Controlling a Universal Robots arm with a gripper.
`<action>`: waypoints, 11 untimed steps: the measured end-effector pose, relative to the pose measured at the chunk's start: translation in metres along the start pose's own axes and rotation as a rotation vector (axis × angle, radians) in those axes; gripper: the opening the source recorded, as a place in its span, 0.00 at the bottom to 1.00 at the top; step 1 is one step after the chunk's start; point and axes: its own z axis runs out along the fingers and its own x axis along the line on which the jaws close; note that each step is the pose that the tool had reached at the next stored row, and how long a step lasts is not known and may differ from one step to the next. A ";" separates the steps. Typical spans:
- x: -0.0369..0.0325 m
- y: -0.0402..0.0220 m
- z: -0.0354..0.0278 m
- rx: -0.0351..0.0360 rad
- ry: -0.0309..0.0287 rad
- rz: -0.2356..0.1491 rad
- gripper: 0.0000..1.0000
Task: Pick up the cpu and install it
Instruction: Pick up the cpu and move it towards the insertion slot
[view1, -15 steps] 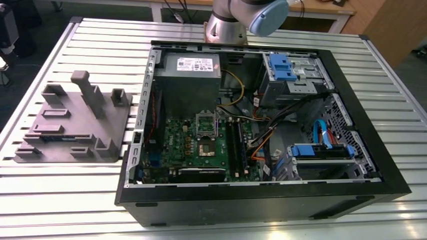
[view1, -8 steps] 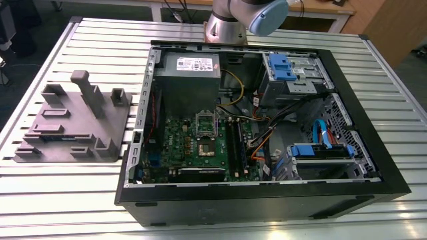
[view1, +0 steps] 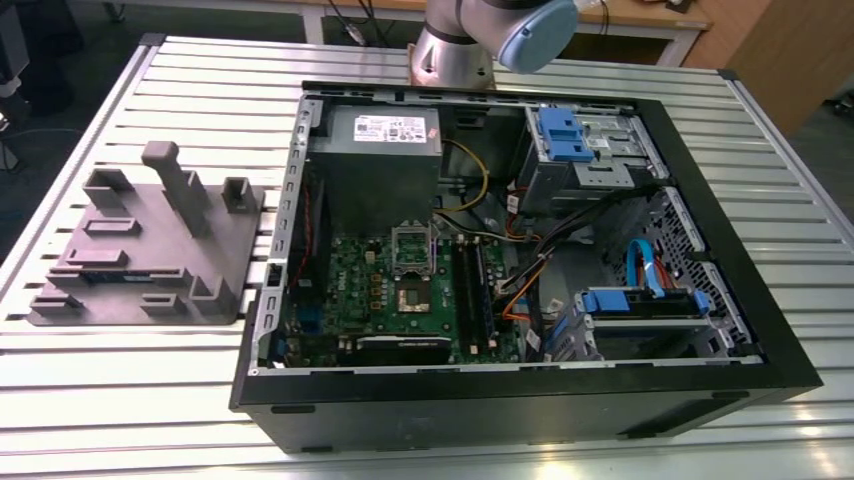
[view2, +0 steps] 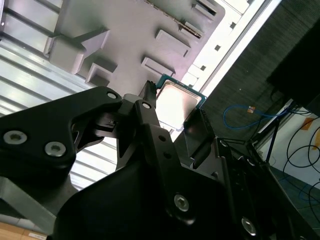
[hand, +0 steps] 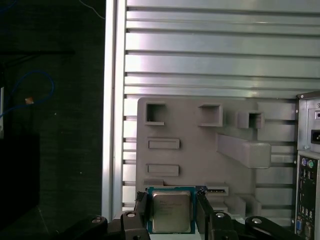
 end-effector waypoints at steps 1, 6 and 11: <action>0.0000 0.0000 0.0000 -0.0004 0.0000 0.000 0.47; -0.0002 0.0000 0.0001 -0.0005 -0.0001 0.000 0.47; -0.0015 0.0000 0.0000 -0.0005 0.0000 0.000 0.47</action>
